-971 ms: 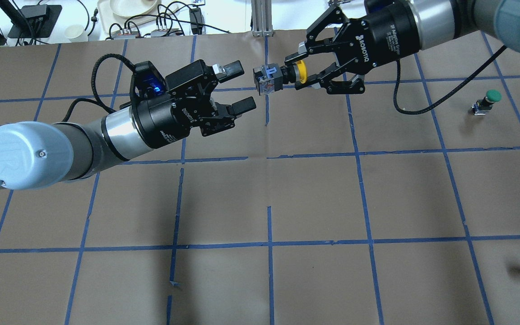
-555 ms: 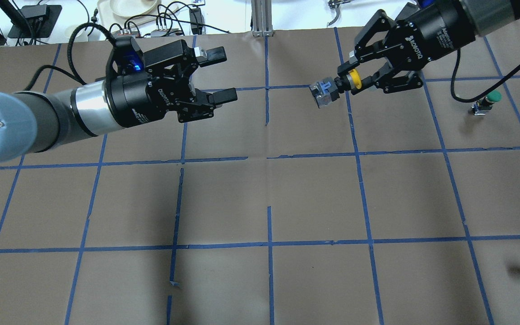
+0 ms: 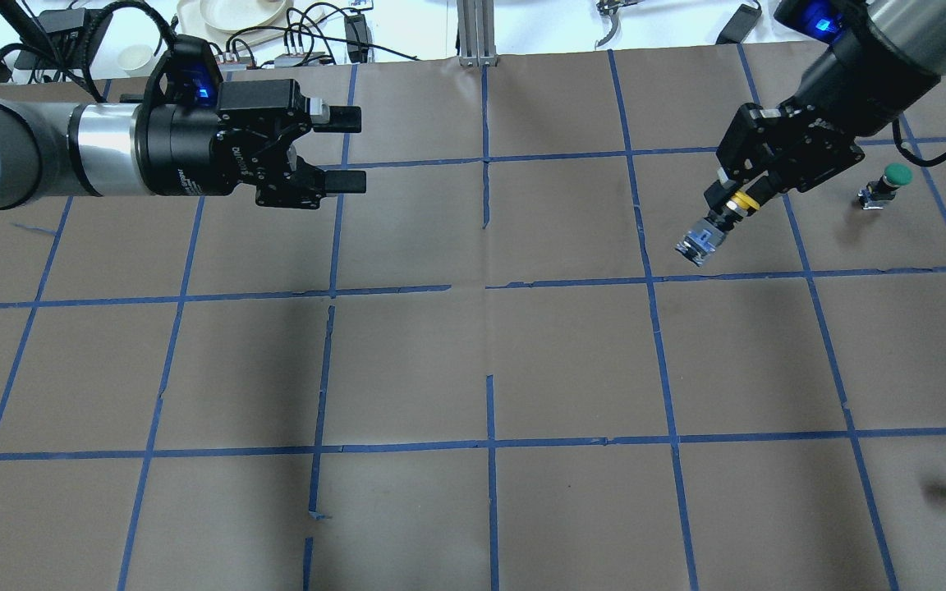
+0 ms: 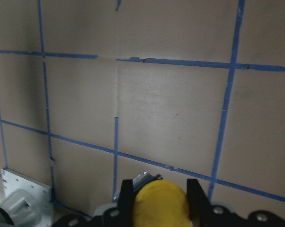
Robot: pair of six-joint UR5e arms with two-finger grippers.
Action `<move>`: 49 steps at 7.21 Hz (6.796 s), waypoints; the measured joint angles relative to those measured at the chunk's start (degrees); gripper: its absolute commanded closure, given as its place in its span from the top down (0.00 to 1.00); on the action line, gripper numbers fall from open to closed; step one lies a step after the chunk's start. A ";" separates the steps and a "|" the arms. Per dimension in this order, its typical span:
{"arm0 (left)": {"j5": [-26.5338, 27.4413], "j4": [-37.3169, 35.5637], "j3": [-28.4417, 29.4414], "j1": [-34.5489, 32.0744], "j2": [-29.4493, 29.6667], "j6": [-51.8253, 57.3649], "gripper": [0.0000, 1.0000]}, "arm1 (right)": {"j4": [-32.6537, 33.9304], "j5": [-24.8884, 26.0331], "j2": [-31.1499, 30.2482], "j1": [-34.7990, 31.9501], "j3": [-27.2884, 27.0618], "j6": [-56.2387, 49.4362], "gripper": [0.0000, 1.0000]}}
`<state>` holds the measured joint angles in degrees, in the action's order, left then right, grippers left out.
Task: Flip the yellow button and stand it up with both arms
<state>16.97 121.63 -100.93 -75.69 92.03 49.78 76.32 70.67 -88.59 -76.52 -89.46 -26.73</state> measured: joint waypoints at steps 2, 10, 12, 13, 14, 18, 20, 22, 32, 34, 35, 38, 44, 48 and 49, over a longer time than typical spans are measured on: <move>8.97 -7.99 0.34 0.33 1.10 -8.27 0.99 | 0.15 9.65 -0.15 0.56 -0.86 -14.32 0.21; 67.27 -30.90 5.11 -8.03 -4.10 -45.01 0.99 | 33.25 16.66 1.38 24.19 -20.56 -80.80 0.20; 73.25 -31.03 8.14 -11.05 -4.16 -46.26 0.99 | 46.60 14.34 2.99 29.07 -27.44 -95.29 0.20; 75.04 -31.07 8.78 -11.71 -4.32 -46.38 0.99 | 49.03 13.16 3.96 29.94 -28.74 -100.99 0.20; 76.57 -31.14 8.82 -11.98 -4.78 -46.49 0.99 | 49.62 10.73 4.79 30.26 -29.25 -106.57 0.20; 75.42 -32.32 8.72 -11.64 -3.82 -50.11 0.99 | 47.25 2.80 6.78 37.08 -29.38 -119.33 0.21; 72.34 -32.50 9.64 -11.28 -4.64 -50.44 1.00 | 47.30 0.89 10.22 39.19 -29.11 -119.87 0.38; 72.32 -31.51 11.08 -10.89 -5.63 -50.11 1.00 | 47.19 0.58 11.01 39.48 -29.05 -118.28 1.00; 69.69 -29.96 12.17 -10.05 -5.81 -49.61 1.00 | 14.47 5.92 -0.83 21.05 -6.30 -70.49 1.00; 69.69 -29.96 12.12 -10.07 -5.81 -49.61 1.00 | 9.42 6.09 -2.15 14.48 -1.65 -55.81 1.00; 69.67 -29.98 12.13 -10.03 -5.81 -49.60 1.00 | 5.88 6.66 -2.27 11.06 1.32 -45.61 1.00; 69.95 -29.89 12.34 -9.83 -5.92 -48.76 1.00 | 1.12 14.10 -1.34 -0.42 6.86 -16.82 1.00; 70.53 -27.05 14.08 -9.66 -5.15 -47.63 1.00 | 0.60 22.31 0.02 -13.89 6.20 27.70 1.00; 70.46 -26.80 14.35 -9.66 -5.11 -47.76 1.00 | 4.45 22.43 -0.42 -15.19 3.72 29.15 1.00; 70.44 -26.80 14.35 -9.65 -5.11 -47.76 1.00 | 4.70 22.42 -0.44 -15.20 3.64 29.10 1.00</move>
<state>87.41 94.83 -86.58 -85.34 86.92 2.02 81.02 93.08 -89.03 -91.72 -85.82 2.37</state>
